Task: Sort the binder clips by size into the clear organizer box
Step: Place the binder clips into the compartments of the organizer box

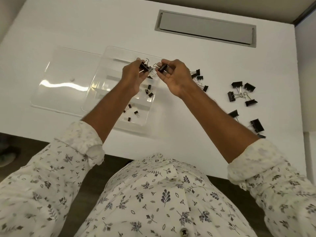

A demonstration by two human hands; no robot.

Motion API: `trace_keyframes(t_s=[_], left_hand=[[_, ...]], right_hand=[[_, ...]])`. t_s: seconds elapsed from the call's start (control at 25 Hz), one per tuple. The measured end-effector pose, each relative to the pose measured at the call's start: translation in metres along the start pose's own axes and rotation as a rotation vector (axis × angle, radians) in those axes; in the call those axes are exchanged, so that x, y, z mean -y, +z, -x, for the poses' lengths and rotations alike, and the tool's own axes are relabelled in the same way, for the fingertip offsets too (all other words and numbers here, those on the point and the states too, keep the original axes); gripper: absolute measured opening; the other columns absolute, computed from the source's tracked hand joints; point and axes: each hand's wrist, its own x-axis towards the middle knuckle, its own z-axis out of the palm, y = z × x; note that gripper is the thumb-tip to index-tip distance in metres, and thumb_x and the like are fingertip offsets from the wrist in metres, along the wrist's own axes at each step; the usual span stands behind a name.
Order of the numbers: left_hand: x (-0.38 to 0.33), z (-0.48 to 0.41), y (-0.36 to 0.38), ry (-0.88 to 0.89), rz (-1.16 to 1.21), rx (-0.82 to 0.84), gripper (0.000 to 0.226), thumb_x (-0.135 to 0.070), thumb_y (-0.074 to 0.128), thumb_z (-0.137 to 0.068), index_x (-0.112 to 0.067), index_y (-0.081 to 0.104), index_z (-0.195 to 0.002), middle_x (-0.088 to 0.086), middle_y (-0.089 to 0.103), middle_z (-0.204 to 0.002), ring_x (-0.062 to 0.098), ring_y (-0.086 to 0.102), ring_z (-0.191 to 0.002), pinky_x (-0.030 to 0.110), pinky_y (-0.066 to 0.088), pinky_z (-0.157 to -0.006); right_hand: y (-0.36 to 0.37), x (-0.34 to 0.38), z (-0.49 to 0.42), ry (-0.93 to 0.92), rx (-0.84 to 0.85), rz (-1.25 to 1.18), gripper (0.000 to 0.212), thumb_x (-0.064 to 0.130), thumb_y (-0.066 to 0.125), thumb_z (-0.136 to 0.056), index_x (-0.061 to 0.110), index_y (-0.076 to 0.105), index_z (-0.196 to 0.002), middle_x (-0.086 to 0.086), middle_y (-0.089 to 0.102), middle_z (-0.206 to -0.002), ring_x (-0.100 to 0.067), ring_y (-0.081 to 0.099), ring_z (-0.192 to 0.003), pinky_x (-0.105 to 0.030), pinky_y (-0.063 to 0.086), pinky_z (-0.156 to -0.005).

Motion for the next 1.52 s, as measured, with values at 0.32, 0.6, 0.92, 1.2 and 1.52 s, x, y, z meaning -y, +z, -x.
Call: trace_keyframes(t_s=[0.32, 0.6, 0.92, 1.2, 1.52], left_hand=[[-0.016, -0.018, -0.004, -0.026, -0.118, 0.035, 0.041, -0.021, 0.045, -0.108, -0.005, 0.046, -0.146, 0.014, 0.051, -0.140, 0.031, 0.062, -0.118, 0.037, 0.056, -0.102], [0.016, -0.013, 0.026, 0.182, -0.341, 0.223, 0.029, -0.014, 0.045, -0.105, -0.014, 0.062, -0.129, 0.002, 0.068, -0.116, 0.014, 0.069, -0.095, 0.023, 0.057, -0.087], [0.095, -0.014, 0.071, 0.517, -1.077, 0.516, 0.041, -0.006, 0.049, -0.100, -0.007, 0.055, -0.141, 0.008, 0.059, -0.143, 0.022, 0.055, -0.132, 0.026, 0.040, -0.111], [0.124, -0.029, 0.087, 0.773, -1.772, 0.701, 0.067, 0.005, 0.047, -0.089, -0.002, 0.033, -0.155, 0.009, 0.020, -0.169, 0.022, 0.013, -0.158, 0.041, 0.041, -0.113], [0.125, -0.029, 0.065, 0.884, -1.746, 0.544, 0.023, -0.001, 0.054, -0.093, 0.000, 0.066, -0.113, 0.016, 0.058, -0.122, 0.038, 0.056, -0.107, 0.051, 0.055, -0.077]], right_hand=[[0.007, 0.004, -0.004, -0.130, 0.178, 0.268, 0.035, 0.015, 0.044, -0.101, 0.014, 0.065, -0.129, -0.006, 0.065, -0.138, -0.021, 0.054, -0.134, -0.042, 0.044, -0.113], [-0.118, -0.009, -0.005, -0.801, -0.301, 1.392, 0.038, 0.002, 0.046, -0.092, 0.008, 0.063, -0.126, -0.005, 0.065, -0.128, -0.024, 0.057, -0.119, -0.031, 0.043, -0.105], [-0.190, -0.021, 0.019, -0.569, -0.306, 1.800, 0.033, 0.011, 0.052, -0.095, 0.004, 0.060, -0.127, -0.012, 0.051, -0.145, -0.035, 0.049, -0.127, -0.042, 0.051, -0.098], [-0.193, -0.018, 0.021, -0.627, -0.316, 1.722, 0.013, 0.006, 0.062, -0.092, 0.008, 0.065, -0.105, -0.009, 0.063, -0.105, -0.030, 0.062, -0.093, -0.041, 0.053, -0.077], [-0.182, 0.014, -0.009, -0.726, -0.284, 1.569, 0.043, 0.012, 0.058, -0.083, 0.013, 0.059, -0.126, -0.002, 0.060, -0.129, -0.025, 0.061, -0.100, -0.035, 0.050, -0.091]])
